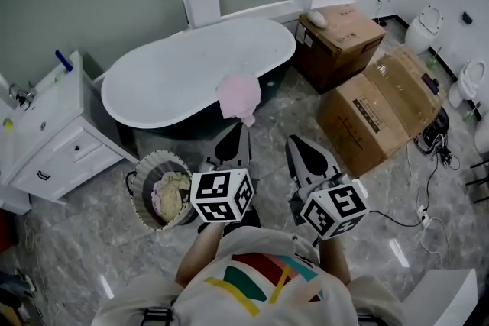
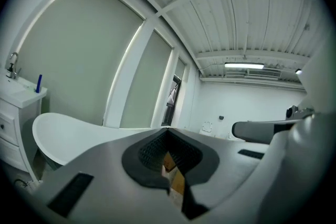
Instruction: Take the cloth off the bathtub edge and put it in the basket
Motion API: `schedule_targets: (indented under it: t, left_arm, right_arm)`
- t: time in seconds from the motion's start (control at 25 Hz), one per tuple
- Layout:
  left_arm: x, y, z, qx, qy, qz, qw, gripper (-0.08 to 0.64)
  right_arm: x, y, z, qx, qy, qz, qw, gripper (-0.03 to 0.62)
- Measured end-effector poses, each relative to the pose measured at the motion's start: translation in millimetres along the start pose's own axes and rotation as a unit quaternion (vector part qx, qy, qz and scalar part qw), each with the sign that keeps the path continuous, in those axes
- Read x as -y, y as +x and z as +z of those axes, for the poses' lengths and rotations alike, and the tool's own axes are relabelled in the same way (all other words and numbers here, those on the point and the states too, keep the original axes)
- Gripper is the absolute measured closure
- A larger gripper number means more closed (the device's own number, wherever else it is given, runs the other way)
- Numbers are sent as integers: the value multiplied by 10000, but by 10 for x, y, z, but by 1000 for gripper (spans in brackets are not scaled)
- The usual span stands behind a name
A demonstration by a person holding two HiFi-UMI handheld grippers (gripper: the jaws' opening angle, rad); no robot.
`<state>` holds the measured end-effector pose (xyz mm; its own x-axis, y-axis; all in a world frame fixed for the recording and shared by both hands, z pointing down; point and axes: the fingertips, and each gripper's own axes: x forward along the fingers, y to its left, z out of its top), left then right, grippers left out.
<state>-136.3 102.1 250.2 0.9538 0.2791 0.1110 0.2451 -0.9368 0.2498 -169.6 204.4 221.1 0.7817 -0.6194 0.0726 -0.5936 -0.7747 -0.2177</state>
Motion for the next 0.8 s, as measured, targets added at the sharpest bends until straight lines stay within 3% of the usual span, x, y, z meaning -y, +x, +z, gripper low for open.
schedule_targets:
  t: [0.16, 0.52, 0.8]
  left_arm:
    - [-70, 281, 69, 27, 157, -24, 9999, 543]
    - [-546, 1023, 89, -248, 305, 133, 9991, 541]
    - [-1160, 1848, 315, -406, 2, 251, 9989, 543]
  right_arm:
    - [240, 253, 38, 9, -208, -350, 9992, 580]
    - [767, 1076, 41, -130, 119, -460, 9988, 580]
    - [1044, 2039, 135, -311, 35, -340, 9989, 580]
